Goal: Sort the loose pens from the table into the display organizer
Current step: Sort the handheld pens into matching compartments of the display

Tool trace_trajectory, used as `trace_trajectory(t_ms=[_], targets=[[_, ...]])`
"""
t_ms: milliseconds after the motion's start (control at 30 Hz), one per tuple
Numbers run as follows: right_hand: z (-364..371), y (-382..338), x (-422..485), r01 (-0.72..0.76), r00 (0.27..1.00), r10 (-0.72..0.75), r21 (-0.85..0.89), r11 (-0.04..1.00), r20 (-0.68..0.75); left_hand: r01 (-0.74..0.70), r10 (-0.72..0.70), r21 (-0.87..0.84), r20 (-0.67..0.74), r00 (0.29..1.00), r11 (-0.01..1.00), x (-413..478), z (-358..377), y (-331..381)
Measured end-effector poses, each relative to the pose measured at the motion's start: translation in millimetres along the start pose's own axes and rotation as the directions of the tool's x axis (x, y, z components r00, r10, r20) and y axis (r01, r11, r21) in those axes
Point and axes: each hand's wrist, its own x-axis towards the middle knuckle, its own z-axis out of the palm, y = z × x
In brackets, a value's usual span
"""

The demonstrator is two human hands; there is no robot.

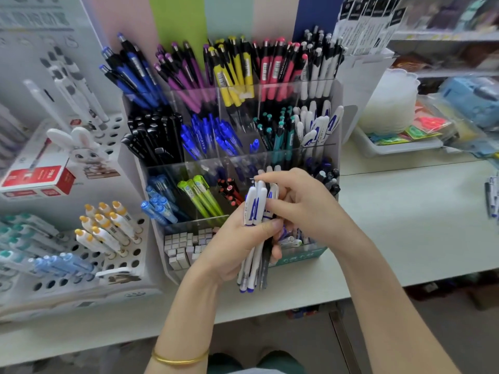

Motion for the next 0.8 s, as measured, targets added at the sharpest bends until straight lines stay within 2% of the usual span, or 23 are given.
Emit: trace_trajectory(t_ms=[100, 200, 433, 533, 700, 800], targets=[[-0.7, 1.8, -1.5, -0.003, 0.999, 0.010, 0.137, 0.991, -0.049, 0.016, -0.016, -0.010, 0.015, 1.000, 1.000, 0.3, -0.6, 0.6], [-4.3, 2.1, -3.2, -0.031, 0.999, 0.037, 0.220, 0.975, -0.021, 0.010, -0.010, -0.018, 0.013, 1.000, 1.000, 0.2, -0.3, 1.8], [-7.8, 6.6, -1.3, -0.054, 0.999, 0.050, 0.258, 0.965, 0.022, 0.067, -0.066, -0.057, 0.023, 0.998, 0.996, -0.6, 0.8, 3.4], [-10.3, 11.3, -1.7, -0.094, 0.996, 0.088, 0.391, 0.916, 0.034, 0.077, -0.080, -0.071, -0.046, 0.996, 0.995, -1.4, 2.6, 6.8], [-17.0, 16.6, -2.2, -0.113, 0.994, 0.082, 0.631, 0.768, 0.079, 0.050, -0.070, -0.123, -0.161, 0.985, 0.991, -1.2, 6.8, 12.6], [-19.2, 15.5, -1.9, -0.112, 0.994, 0.079, 0.642, 0.758, 0.081, 0.046, -0.060, -0.064, -0.238, 0.969, 0.997, 0.2, 10.4, 14.2]])
